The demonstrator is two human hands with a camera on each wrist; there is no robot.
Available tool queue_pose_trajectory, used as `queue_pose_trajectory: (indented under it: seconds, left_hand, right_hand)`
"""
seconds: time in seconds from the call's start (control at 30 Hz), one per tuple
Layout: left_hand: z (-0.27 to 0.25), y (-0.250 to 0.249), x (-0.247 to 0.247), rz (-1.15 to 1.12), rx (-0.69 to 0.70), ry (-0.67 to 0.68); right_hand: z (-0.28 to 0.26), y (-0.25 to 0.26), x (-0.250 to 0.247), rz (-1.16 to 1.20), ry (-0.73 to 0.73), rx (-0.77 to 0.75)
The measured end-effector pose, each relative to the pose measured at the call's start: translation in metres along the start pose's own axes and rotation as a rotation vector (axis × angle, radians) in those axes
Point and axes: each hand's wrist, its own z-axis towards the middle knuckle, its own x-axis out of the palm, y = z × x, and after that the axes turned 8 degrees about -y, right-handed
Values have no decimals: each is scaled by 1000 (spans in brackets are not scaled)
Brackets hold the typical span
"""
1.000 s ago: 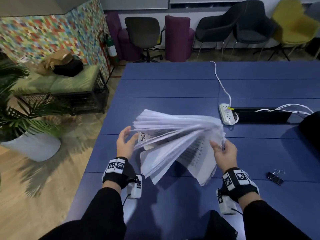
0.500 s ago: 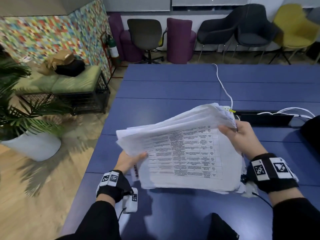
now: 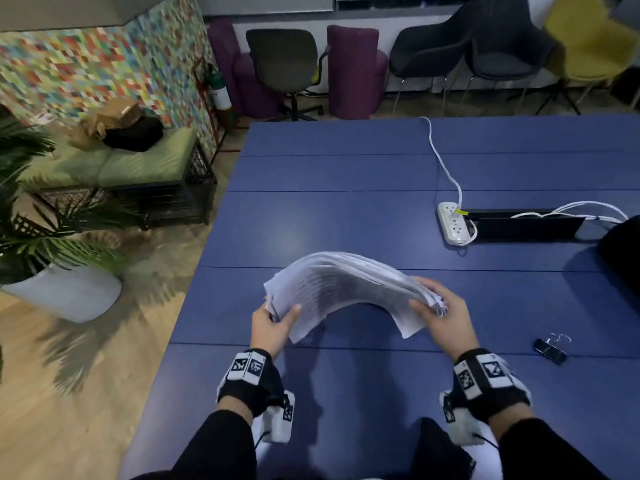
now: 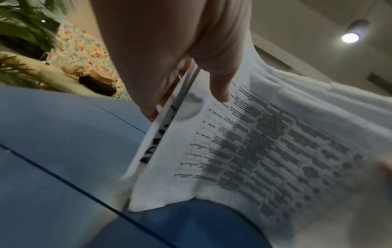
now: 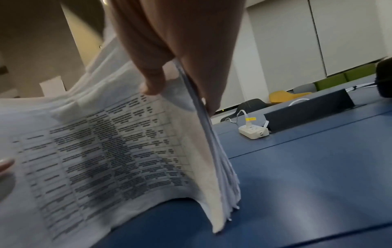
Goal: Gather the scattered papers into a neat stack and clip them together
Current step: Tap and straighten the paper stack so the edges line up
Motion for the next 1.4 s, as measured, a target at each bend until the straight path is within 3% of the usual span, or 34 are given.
queue_pose_trajectory:
  seconds: [0.13, 0.23, 0.3, 0.43, 0.53, 0.67, 0.8, 0.9, 1.07, 1.23, 1.3, 1.4]
  left_hand:
    - [8, -12, 8, -29, -37, -48]
    - [18, -19, 12, -51, -59, -21]
    - [20, -20, 12, -66, -87, -28]
    - [23, -19, 9, -24, -115, -23]
    - [27, -13, 4, -11, -139, -25]
    - [30, -13, 6, -3, -138, -31]
    - [29, -14, 8, -7, -149, -47]
    - [31, -10, 5, 30, -152, -45]
    - [30, -18, 3, -6, -126, -16]
    - [31, -29, 2, -51, -97, -11]
    - [30, -30, 4, -37, -112, -17]
    - [29, -29, 10, 37, -107, -37]
  right_hand:
    - [14, 8, 1, -199, -215, -197]
    - [26, 26, 4, -594, -71, -420]
    - [34, 21, 1, -693, 18, -390]
    - [35, 4, -11, -499, -125, -398]
    - [26, 2, -13, -422, -135, -369]
    - [25, 11, -9, -724, -33, -426]
    - [35, 17, -6, -861, -17, -348]
    - [35, 14, -11, -826, -21, -293]
    - [31, 0, -18, -576, -76, -213]
    - [35, -10, -23, -21, -94, -16]
    - [34, -11, -22, 68, -55, 41]
    - [32, 3, -15, -209, -89, -197]
